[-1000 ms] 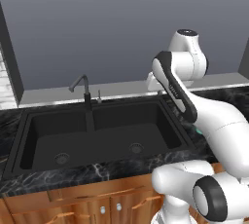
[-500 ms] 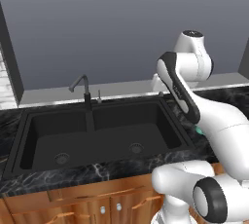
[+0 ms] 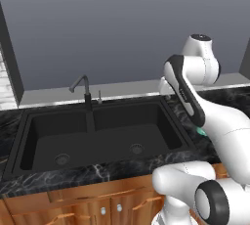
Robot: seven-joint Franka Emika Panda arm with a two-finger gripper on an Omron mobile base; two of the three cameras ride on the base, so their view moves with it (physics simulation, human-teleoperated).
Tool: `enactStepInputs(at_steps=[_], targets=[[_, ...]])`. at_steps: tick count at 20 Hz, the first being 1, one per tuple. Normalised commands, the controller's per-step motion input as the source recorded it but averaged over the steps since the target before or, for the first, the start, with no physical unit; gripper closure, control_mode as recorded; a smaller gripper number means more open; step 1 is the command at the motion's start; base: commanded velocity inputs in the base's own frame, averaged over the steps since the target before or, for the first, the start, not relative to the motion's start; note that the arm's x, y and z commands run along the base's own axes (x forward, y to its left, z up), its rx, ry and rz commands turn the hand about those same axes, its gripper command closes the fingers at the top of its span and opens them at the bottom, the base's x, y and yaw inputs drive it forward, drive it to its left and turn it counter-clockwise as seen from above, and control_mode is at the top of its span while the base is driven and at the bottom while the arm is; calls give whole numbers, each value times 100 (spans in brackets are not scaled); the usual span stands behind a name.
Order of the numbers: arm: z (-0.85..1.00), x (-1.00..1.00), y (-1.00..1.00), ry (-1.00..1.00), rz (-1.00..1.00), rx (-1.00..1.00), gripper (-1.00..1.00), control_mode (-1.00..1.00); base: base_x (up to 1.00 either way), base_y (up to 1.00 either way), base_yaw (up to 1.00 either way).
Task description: Place the teapot in the left basin and the mug in the right basin of the sink.
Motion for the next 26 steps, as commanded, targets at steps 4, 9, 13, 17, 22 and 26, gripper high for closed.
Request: enactStepInputs(at_steps=[4,9,13,17,22,26], targets=[[-14,0,-17,0,0,0,-100,-100,0,0,0],[-21,0,-20,0,0,-1,-100,-100,0,0,0],[-26,0,-22,0,0,-2,-100,-100,0,0,0],[-30,0,-25,0,0,-2,-100,-100,0,0,0],[-21,-3,-23,0,0,-1,-100,-100,0,0,0],[-16,-8,-24,0,-2,0,-100,-100,0,0,0]])
